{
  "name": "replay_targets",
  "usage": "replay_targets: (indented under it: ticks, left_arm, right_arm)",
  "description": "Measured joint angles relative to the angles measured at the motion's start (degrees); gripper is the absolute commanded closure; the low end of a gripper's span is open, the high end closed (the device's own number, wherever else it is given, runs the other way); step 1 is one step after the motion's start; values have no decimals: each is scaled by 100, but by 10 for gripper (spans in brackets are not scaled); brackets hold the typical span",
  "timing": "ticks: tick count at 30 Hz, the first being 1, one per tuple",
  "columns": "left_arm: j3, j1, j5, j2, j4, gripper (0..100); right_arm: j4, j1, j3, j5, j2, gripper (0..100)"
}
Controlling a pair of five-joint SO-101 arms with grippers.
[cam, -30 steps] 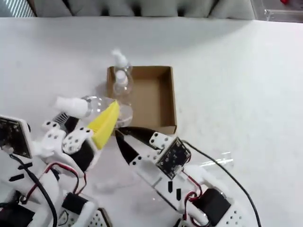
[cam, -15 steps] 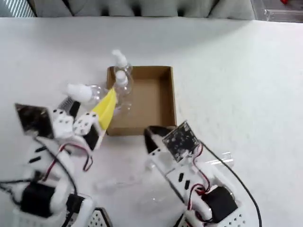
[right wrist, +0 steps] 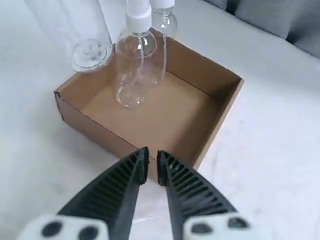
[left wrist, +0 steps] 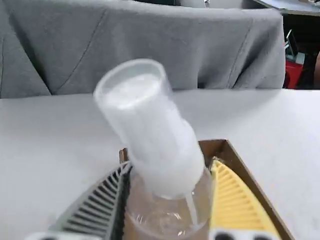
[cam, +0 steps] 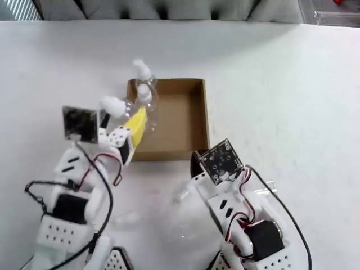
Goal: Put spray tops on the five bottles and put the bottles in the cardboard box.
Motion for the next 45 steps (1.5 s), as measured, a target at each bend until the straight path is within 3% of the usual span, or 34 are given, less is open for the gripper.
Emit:
replay_targets:
  ticks: [10, 45]
  left_arm:
    - [0, 0, 0, 1591, -738, 979]
    - [0, 229, 0, 3877, -2374, 978]
  right_arm:
    - [9, 44, 0, 0, -9, 983]
    - [18, 44, 176, 0, 18, 983]
